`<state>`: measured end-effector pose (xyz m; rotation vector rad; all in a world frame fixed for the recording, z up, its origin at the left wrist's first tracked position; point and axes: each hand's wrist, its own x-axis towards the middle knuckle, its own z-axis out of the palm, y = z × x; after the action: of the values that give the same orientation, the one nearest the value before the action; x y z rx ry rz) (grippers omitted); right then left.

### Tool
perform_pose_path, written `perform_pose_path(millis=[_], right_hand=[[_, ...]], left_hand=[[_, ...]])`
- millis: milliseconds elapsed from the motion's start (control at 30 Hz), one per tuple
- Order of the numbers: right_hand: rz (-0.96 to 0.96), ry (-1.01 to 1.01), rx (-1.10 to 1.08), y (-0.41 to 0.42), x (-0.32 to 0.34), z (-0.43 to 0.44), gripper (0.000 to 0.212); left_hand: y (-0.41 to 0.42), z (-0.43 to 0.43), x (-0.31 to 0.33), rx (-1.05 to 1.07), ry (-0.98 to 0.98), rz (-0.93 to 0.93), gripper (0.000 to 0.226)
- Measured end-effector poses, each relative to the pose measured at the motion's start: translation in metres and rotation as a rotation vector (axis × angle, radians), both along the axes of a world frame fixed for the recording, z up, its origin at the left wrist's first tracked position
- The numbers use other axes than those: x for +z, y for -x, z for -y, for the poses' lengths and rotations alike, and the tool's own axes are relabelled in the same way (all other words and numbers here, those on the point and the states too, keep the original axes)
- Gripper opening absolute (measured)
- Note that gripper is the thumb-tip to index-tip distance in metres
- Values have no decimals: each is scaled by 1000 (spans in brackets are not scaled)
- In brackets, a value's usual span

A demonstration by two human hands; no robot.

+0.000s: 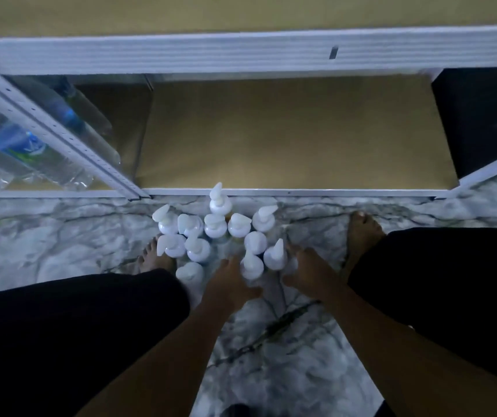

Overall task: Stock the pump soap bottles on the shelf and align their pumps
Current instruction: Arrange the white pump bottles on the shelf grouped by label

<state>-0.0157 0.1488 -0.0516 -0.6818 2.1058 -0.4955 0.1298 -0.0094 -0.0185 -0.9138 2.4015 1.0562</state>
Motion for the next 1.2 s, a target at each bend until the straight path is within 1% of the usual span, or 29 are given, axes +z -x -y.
perform_pose_path(millis=[100,133,200,267,367,433,500,600,667,733,800,867,933,1000,1067,1100,1200], right_hand=[[-28,2,27,2,11,11,87],[-38,12,25,3,9,14,84],[-53,24,34,4,3,15,83],[-34,25,24,6,-3,17,82],[-20,48,-3,6,-6,18,78],[-22,43,-22,3,-3,16,78],[-36,48,-72,-1,1,12,76],[-46,116,-172,-2,11,1,62],[-11,146,-284,2,25,-7,57],[12,175,-338,9,43,-13,56],[33,231,-384,15,75,-13,53],[49,290,-423,22,105,-13,41],[33,360,-459,25,139,-5,31],[5,442,-511,30,171,8,31],[-23,518,-511,34,208,25,33],[-14,555,-498,35,229,34,33],[29,675,-477,34,291,58,32]], left_hand=[[11,3,-21,-108,99,-65,71],[12,5,-26,-149,138,-82,65],[11,11,-43,-209,186,-79,65],[10,14,-54,-211,203,-119,62],[11,14,-50,-197,203,-165,52],[11,14,-41,-140,163,-172,45],[10,16,-31,-85,78,-152,40],[6,17,-14,-5,-56,-152,35],[7,17,7,34,-131,-131,38],[11,21,28,20,-185,-122,48],[19,30,56,-20,-180,-102,56],[28,43,93,-59,-157,-107,63],[34,57,136,-54,-150,-122,60],[37,70,183,-58,-103,-169,47],[35,83,228,-64,-20,-204,39],[34,90,248,-35,-24,-247,38],[26,109,300,71,-154,-416,32]])
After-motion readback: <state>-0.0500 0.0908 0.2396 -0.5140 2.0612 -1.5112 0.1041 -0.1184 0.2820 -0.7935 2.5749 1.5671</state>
